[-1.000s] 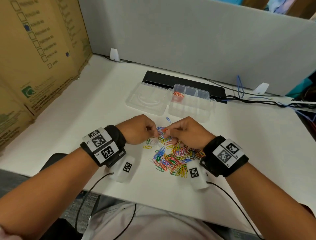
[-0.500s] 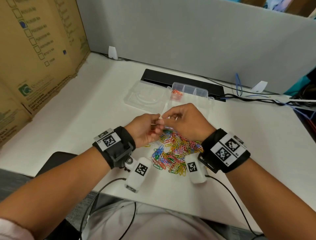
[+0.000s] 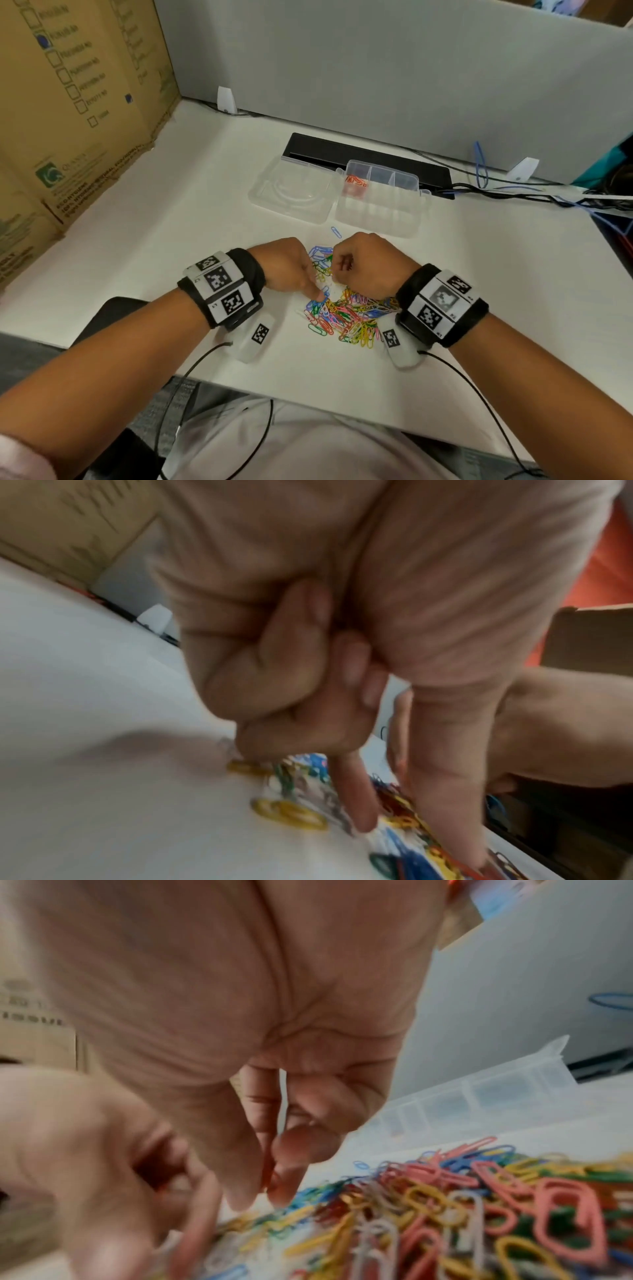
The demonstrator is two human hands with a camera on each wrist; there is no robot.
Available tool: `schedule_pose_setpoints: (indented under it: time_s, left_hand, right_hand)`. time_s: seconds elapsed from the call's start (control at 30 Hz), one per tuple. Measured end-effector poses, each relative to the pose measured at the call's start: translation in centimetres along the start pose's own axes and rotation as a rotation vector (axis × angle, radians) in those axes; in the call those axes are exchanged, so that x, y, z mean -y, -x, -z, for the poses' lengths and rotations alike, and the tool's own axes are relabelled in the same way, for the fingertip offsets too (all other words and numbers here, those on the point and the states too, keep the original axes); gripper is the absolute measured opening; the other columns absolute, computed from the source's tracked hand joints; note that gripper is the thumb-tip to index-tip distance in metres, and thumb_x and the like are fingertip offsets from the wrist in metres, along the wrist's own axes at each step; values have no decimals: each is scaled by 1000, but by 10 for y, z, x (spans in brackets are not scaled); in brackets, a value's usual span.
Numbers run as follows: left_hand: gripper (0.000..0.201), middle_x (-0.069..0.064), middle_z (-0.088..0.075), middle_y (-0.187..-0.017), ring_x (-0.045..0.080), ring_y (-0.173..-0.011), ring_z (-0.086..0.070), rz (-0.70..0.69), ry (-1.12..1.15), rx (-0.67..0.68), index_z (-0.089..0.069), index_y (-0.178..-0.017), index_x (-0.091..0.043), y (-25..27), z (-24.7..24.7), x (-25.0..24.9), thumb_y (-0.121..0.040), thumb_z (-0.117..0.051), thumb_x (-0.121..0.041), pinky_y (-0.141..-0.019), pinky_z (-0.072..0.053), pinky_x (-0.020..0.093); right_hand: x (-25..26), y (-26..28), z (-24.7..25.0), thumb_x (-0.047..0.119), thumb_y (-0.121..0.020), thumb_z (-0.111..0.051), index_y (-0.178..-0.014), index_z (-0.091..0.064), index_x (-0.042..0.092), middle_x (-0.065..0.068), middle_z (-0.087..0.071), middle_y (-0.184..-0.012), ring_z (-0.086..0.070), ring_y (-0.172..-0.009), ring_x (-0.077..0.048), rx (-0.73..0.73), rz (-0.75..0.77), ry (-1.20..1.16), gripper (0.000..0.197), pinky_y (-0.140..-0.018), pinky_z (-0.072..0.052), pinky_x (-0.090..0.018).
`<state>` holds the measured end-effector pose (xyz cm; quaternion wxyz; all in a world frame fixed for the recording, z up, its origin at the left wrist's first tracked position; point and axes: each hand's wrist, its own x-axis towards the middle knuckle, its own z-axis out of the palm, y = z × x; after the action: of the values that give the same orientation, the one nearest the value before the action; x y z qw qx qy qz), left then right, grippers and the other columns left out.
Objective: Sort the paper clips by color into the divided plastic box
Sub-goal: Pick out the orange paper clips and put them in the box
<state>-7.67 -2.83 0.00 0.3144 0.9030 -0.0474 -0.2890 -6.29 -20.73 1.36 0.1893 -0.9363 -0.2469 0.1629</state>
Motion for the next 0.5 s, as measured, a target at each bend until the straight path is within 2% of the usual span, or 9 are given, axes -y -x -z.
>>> schedule_pose_setpoints:
  time_s: [0.1, 0.2, 0.27, 0.33, 0.4, 0.5]
  left_hand:
    - [30, 6, -66, -76, 13, -69, -53, 5, -95, -34, -75, -85, -5, -8, -2, -1, -76, -81, -33, -64, -42, 24]
    - [20, 0, -67, -76, 11, -69, -57, -41, -114, -138, -73, -82, -11, -9, 2, -1, -82, -76, -31, -62, -43, 20]
    - [12, -13, -62, -61, -1, -58, -52, -132, -45, -123, -71, -74, -18, -2, 6, 0, -82, -77, -25, -56, -39, 14]
    - [7, -21, -58, -51, -7, -51, -48, -221, -4, 19, -73, -75, -17, 8, 7, 0, -80, -78, -14, -56, -37, 7]
    - [7, -22, -56, -48, -7, -48, -46, -242, -51, 123, -76, -79, -16, 14, 5, 2, -78, -79, -10, -55, -35, 6]
    - [12, -20, -57, -50, -6, -49, -46, -235, -149, 143, -77, -78, -25, 12, -1, 5, -75, -80, -14, -56, -35, 10]
  right_hand:
    - [4, 13, -3, 6, -84, -64, -85, -77, 16, 14, -66, -68, -60, -62, 2, 126, 35, -107, 16, -65, -52, -17]
    - [7, 24, -9, 5, -84, -64, -92, -77, 18, 9, -67, -69, -58, -56, 7, 191, 56, -134, 20, -59, -44, -9]
    - [9, 28, -13, 7, -82, -68, -90, -77, 19, 8, -68, -68, -57, -55, 4, 211, 53, -125, 17, -59, -44, -11]
    - [13, 32, -18, 10, -79, -71, -85, -76, 19, 10, -65, -64, -56, -54, 2, 222, 48, -97, 11, -60, -46, -15]
    - [16, 35, -23, 12, -78, -72, -81, -75, 19, 13, -62, -60, -55, -55, 0, 203, 39, -47, 8, -63, -49, -21]
    - [14, 34, -22, 8, -79, -70, -81, -76, 16, 14, -59, -61, -54, -57, -1, 173, 13, -22, 10, -66, -50, -23]
